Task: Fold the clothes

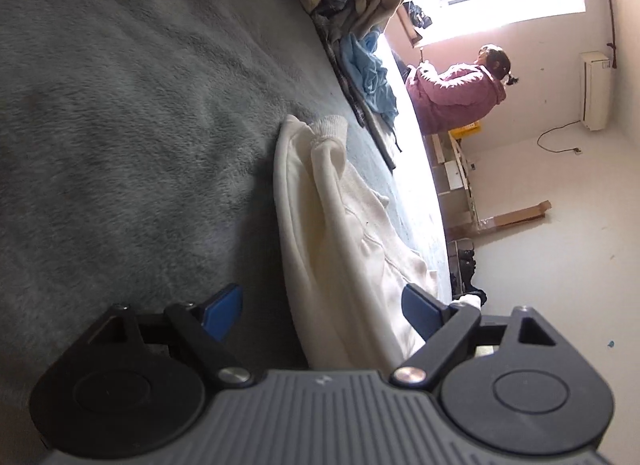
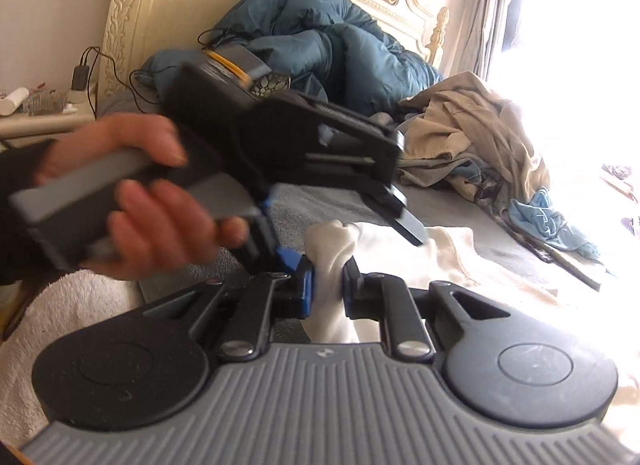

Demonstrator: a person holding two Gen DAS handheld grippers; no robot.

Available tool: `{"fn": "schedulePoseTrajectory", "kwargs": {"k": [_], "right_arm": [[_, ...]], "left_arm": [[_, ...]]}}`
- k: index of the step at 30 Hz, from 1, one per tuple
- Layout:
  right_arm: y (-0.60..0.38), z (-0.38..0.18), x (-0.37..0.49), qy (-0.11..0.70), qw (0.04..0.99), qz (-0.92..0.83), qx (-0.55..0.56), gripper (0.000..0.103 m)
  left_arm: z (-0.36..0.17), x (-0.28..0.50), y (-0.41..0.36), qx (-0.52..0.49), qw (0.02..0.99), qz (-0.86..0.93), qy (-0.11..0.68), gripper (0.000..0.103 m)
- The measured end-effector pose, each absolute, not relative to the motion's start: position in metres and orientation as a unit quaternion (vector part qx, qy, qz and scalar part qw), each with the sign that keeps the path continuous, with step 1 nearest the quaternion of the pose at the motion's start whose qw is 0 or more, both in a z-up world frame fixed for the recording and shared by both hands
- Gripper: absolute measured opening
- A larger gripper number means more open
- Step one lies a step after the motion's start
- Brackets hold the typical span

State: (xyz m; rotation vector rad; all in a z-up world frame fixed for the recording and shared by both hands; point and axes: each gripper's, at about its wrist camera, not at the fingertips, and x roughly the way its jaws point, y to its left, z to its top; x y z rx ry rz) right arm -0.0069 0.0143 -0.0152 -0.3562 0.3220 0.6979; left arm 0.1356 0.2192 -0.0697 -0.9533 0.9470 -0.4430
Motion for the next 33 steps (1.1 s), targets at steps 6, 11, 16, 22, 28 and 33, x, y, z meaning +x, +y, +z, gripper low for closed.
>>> {"fn": "schedulePoseTrajectory", "kwargs": {"k": [6,11,16,22,28,33], "right_arm": [[-0.005,-0.005,-0.009,0.156,0.918,0.342,-0.128,0.012],[-0.018,0.0,-0.009,0.155,0.922,0.343,-0.093,0.012],[-0.034,0.004,-0.006,0.146,0.93,0.328,-0.07,0.012],[-0.074,0.011,-0.005,0.129,0.945,0.299,-0.005,0.012],[-0.123,0.024,-0.022,0.084,0.963,0.253,0.035,0.012],[-0.182,0.032,-0.037,0.054,0.978,0.187,0.077,0.012]], "left_arm": [[-0.077,0.204,0.201,-0.417,0.751,-0.214,0.464,0.08],[-0.084,0.257,0.185,-0.398,0.749,-0.211,0.486,0.053],[-0.082,0.277,0.17,-0.385,0.761,-0.185,0.488,0.017],[-0.032,0.263,0.146,-0.358,0.802,-0.166,0.449,0.014],[0.026,0.257,0.08,-0.314,0.826,-0.19,0.428,0.014],[0.054,0.259,-0.01,-0.261,0.837,-0.225,0.426,0.014]]}}
